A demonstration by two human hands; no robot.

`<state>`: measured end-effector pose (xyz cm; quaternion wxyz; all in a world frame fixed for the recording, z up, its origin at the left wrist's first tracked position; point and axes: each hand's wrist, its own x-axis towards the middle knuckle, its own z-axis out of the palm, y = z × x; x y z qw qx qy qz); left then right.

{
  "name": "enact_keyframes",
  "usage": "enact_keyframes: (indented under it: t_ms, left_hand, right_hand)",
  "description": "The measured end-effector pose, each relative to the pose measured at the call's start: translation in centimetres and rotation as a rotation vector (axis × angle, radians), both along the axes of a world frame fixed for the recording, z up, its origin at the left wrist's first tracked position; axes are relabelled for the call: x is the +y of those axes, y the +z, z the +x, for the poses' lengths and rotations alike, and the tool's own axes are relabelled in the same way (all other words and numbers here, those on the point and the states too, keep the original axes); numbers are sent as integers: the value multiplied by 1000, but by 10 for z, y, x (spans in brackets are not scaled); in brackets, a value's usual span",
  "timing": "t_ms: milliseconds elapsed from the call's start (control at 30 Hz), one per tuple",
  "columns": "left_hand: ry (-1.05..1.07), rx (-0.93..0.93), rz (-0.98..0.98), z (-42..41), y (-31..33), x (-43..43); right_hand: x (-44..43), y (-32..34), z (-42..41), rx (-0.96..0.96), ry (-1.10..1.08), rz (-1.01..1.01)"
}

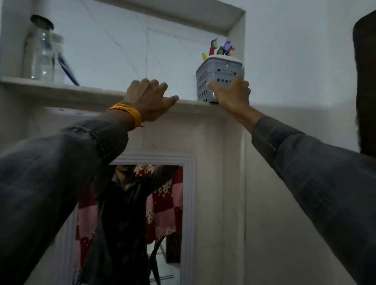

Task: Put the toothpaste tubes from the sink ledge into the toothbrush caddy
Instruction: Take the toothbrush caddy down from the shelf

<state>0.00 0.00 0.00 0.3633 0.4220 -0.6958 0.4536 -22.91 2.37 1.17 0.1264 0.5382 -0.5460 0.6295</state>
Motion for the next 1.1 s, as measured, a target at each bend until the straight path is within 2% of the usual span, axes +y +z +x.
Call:
enact_keyframes:
  t_ms: [67, 133, 300, 500, 700, 800, 900, 1100]
  left_hand:
    - [70, 5, 143, 2, 6, -6]
    - [99, -3, 189, 7, 6, -15]
    - [87, -6, 101, 6, 3, -24]
    - [101, 32, 128, 3, -2, -17]
    - [-243, 340, 65, -8, -13, 12]
    - [-348, 389, 34, -8, -30, 36]
    - [-373, 362, 11, -4, -71, 54]
    - [-356, 362, 122, 20, -221, 69]
  right_hand:
    - [-9, 6, 1, 8, -35, 52]
    - [-21, 10, 1, -18, -46, 72]
    - [-39, 15, 1, -126, -47, 23]
    - [-22, 12, -1, -180, -10, -58]
    - [31, -12, -9, -199, 88, -133]
    - [64, -47, -7, -214, 189, -157]
    - [86, -109, 2, -235, 310, -69]
    - [86, -301, 28, -236, 389, 108]
